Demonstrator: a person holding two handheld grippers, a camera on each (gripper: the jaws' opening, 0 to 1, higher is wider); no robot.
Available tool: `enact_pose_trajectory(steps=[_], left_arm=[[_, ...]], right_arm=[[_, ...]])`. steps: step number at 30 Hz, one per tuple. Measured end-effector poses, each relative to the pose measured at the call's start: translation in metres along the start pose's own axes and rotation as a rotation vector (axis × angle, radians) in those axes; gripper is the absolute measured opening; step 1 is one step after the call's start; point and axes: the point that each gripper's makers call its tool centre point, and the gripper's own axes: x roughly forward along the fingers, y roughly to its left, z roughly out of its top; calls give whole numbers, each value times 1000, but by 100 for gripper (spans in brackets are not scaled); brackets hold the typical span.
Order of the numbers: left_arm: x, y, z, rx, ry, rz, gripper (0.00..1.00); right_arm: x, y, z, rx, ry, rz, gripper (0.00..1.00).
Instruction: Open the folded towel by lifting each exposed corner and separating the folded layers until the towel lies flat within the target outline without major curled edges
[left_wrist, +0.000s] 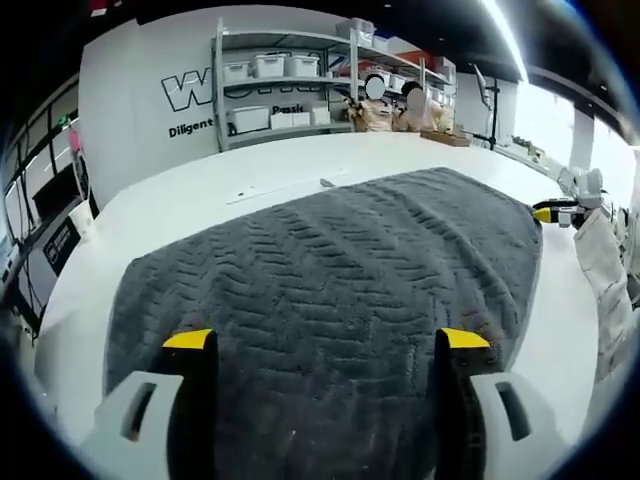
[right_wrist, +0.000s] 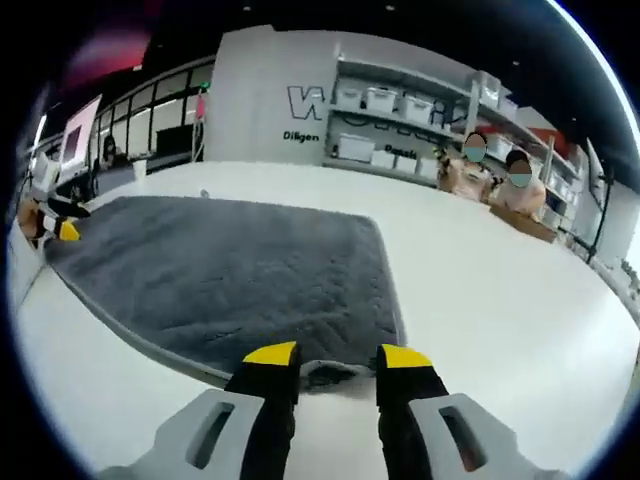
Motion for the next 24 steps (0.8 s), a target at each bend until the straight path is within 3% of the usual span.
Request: enact_pose_trajectory(steps=[8, 15, 24], left_arm=[[0, 2, -1, -6, 3, 4, 88], [0, 1, -1, -6, 5, 0, 88], [0, -1, 0, -1, -3, -11, 91]], right_arm=[[-2, 2, -18, -37, 79, 10, 20], [-5, 2, -20, 43, 41, 41, 18], [-7, 4, -21, 47, 42, 60, 20]])
